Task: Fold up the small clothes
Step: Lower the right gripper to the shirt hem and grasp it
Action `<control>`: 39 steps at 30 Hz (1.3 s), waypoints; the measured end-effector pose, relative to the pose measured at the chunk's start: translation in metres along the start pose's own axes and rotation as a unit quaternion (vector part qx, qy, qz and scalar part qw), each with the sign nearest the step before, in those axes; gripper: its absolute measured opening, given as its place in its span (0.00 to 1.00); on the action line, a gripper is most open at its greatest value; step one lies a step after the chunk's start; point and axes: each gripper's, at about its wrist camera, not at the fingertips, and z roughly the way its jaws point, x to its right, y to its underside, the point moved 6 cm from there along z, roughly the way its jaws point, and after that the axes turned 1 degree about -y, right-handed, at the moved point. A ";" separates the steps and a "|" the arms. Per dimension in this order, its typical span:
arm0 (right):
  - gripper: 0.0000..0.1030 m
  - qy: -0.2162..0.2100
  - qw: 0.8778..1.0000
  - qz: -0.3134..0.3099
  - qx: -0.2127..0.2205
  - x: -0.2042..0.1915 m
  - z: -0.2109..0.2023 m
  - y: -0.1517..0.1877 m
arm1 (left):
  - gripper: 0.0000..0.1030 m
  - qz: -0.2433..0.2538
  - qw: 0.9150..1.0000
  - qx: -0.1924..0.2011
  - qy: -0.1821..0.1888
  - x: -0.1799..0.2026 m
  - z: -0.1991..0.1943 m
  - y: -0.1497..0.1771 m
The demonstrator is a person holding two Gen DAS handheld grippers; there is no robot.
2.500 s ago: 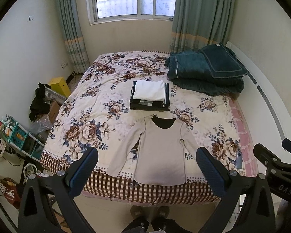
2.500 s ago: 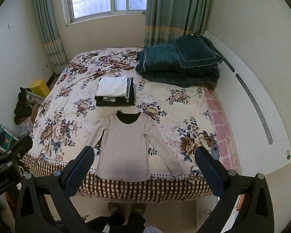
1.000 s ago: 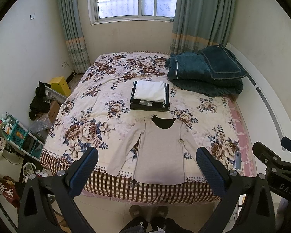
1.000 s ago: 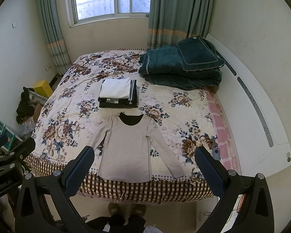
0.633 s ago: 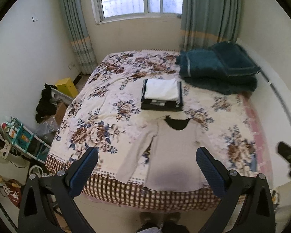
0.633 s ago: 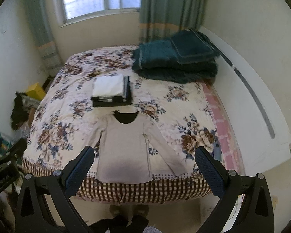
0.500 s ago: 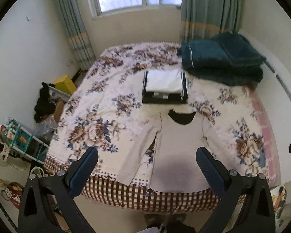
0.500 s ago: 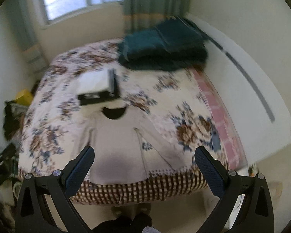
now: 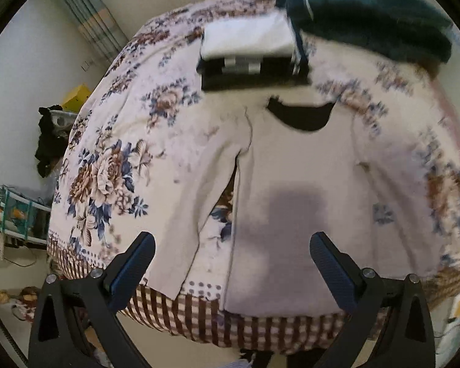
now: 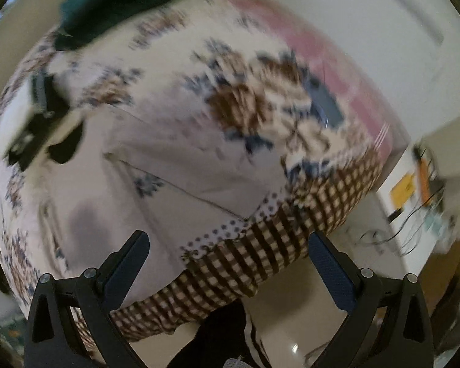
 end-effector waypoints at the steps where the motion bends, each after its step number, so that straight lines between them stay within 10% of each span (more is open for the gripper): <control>1: 1.00 -0.002 1.000 0.009 -0.013 0.008 0.024 -0.005 | 1.00 0.002 1.000 -0.009 -0.005 0.005 0.016 0.003; 13: 0.85 -0.073 0.974 0.174 -0.128 0.070 0.238 -0.011 | 1.00 -0.019 0.991 -0.127 -0.036 0.025 0.155 0.050; 16: 0.53 -0.096 0.968 0.202 -0.112 0.063 0.248 -0.005 | 1.00 -0.020 0.991 -0.134 -0.023 0.030 0.168 0.051; 18: 0.06 -0.120 0.967 0.205 -0.096 0.052 0.244 0.000 | 1.00 -0.018 0.991 -0.134 -0.021 0.031 0.171 0.049; 28: 0.04 -0.079 0.973 0.211 -0.040 0.051 0.200 0.015 | 1.00 -0.025 0.993 -0.113 0.001 0.014 0.173 0.031; 34: 0.04 -0.133 0.982 0.132 -0.015 -0.042 0.161 0.002 | 1.00 -0.048 0.993 -0.110 -0.001 -0.012 0.172 0.036; 39: 0.04 -0.186 0.979 -0.076 -0.016 -0.233 0.117 0.031 | 1.00 -0.082 0.990 -0.115 -0.028 -0.058 0.170 0.052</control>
